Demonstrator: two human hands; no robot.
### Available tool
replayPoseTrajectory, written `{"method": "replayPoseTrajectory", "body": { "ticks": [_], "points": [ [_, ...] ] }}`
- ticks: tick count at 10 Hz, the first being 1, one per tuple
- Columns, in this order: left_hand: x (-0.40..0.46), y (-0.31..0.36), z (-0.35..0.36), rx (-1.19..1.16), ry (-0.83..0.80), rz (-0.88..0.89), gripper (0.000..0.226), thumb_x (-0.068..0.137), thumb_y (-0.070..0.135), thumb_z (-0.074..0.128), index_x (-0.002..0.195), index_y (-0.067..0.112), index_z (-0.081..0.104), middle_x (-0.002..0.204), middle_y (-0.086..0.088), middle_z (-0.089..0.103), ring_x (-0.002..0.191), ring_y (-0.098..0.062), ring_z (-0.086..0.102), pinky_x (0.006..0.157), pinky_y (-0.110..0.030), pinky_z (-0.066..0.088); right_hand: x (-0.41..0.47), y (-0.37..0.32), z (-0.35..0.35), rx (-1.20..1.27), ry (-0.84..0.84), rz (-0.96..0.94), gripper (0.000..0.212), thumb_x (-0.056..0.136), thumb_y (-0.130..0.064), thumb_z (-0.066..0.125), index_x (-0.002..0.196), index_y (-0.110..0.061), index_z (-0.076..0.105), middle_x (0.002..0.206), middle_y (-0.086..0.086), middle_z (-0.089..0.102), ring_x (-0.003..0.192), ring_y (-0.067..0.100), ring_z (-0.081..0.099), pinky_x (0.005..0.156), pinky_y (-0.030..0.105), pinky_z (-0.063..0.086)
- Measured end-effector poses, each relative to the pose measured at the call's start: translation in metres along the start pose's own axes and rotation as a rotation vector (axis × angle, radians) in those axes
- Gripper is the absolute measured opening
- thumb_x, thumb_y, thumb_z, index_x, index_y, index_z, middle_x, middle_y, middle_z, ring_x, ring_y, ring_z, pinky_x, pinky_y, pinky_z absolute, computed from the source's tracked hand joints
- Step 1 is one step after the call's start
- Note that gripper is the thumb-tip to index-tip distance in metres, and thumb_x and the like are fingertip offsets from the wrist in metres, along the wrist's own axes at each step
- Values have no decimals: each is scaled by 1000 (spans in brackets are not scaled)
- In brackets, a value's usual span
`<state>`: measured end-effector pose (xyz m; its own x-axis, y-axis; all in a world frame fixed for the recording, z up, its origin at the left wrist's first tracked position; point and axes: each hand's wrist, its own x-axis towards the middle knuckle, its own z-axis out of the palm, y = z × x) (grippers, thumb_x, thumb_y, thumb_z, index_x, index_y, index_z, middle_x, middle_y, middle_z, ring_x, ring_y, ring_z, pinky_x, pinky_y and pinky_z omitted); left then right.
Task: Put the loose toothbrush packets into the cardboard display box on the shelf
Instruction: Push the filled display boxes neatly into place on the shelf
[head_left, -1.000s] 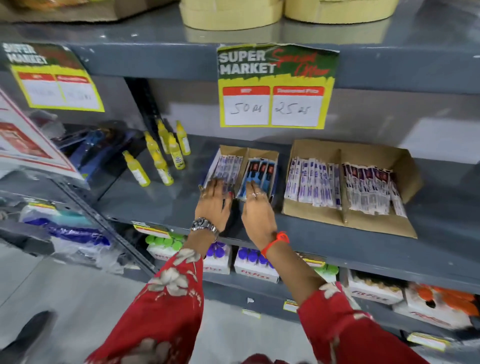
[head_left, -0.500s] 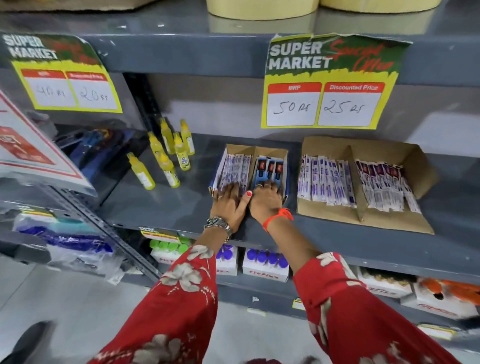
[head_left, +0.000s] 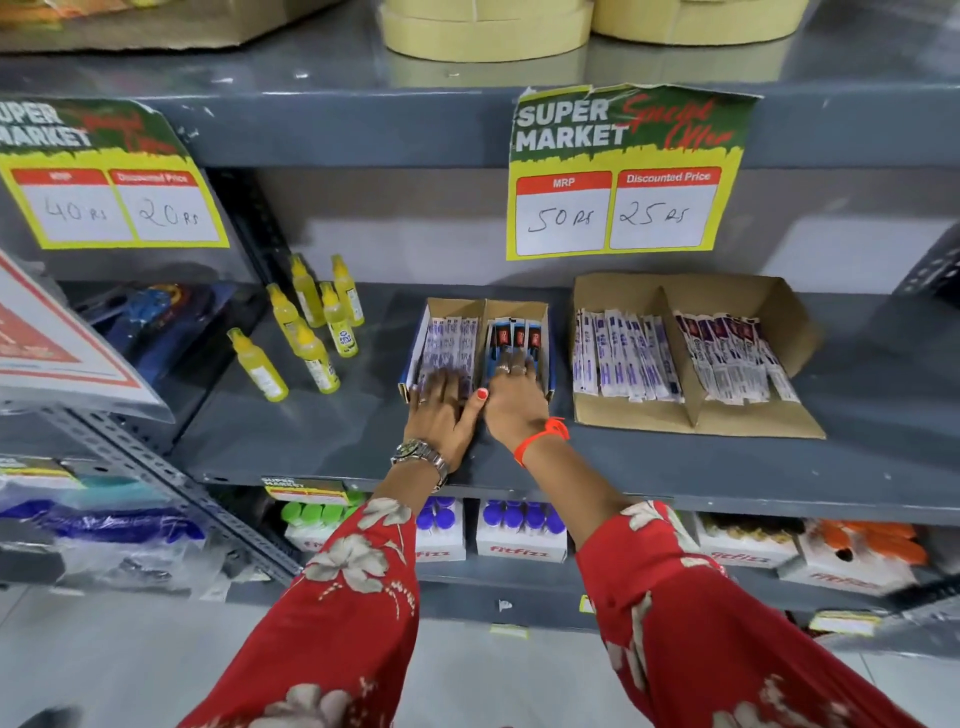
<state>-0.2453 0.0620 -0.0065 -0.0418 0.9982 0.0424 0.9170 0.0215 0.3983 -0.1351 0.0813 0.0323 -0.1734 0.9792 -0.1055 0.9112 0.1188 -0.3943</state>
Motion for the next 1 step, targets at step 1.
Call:
{"method": "replayPoseTrajectory", "body": {
  "ticks": [1],
  "points": [
    [-5,7,-9,-111,183,26,87,76,65,4,141,10,20,151,-12,17,139,-22,10,114,-37,-1,-11,2,-17,118,198,-56,62,90,5,36,145,1,7,156,22,9,145,34,7,117,42,25]
  ]
}}
